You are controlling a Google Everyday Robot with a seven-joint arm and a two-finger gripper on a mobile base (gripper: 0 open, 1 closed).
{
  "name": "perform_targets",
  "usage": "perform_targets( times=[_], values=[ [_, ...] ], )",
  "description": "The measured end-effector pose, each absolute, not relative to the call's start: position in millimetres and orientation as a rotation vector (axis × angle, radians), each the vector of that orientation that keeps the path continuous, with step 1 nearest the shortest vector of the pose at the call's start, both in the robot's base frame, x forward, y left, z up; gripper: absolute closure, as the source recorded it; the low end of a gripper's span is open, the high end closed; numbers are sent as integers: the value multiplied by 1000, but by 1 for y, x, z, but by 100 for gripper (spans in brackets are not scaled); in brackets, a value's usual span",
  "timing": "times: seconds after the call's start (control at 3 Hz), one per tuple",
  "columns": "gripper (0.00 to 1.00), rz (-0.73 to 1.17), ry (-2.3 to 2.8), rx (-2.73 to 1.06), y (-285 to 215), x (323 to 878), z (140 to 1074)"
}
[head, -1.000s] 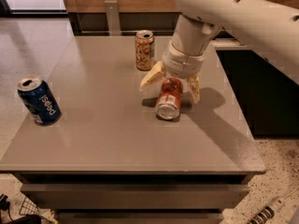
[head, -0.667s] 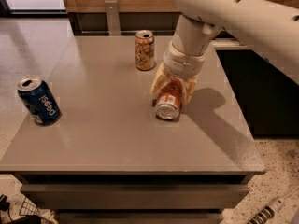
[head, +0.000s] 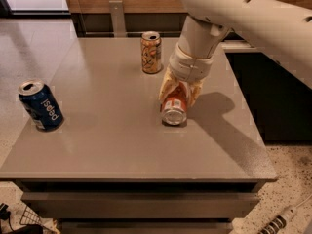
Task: Place coke can upright
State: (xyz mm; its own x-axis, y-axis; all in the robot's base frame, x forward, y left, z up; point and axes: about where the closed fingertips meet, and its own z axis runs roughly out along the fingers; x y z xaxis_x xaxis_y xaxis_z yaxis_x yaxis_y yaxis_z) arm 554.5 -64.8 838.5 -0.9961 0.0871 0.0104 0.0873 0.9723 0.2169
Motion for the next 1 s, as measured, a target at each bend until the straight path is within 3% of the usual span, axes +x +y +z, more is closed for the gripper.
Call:
perform_targets(
  times=[0.33,1.0],
  values=[
    [100,-344,-3120,-137,-65,555,838],
    [100,-351,-3187,-143,-77,560,852]
  ],
)
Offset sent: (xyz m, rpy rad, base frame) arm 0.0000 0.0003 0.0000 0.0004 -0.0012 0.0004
